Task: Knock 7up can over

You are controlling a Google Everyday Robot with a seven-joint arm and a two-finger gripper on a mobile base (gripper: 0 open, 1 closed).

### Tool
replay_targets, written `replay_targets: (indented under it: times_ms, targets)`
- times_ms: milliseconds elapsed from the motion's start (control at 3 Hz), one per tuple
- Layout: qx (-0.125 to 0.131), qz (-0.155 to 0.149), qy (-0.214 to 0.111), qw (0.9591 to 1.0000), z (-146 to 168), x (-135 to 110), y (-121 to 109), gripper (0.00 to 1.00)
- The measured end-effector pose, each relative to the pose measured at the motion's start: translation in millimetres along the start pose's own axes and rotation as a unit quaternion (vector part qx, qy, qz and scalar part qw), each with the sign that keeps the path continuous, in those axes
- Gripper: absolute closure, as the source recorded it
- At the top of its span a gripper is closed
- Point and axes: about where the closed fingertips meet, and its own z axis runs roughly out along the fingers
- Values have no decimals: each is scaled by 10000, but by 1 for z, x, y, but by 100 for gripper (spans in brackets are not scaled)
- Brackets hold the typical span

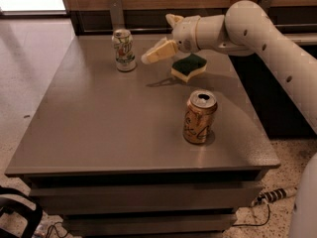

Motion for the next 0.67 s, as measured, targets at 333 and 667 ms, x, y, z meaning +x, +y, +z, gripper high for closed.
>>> replay_targets:
  times_ms: [333, 667]
  targets:
    - [-173, 67, -81, 9998, 24, 4, -1, 0]
    - [-290, 268, -195, 9990, 45, 8, 0, 0]
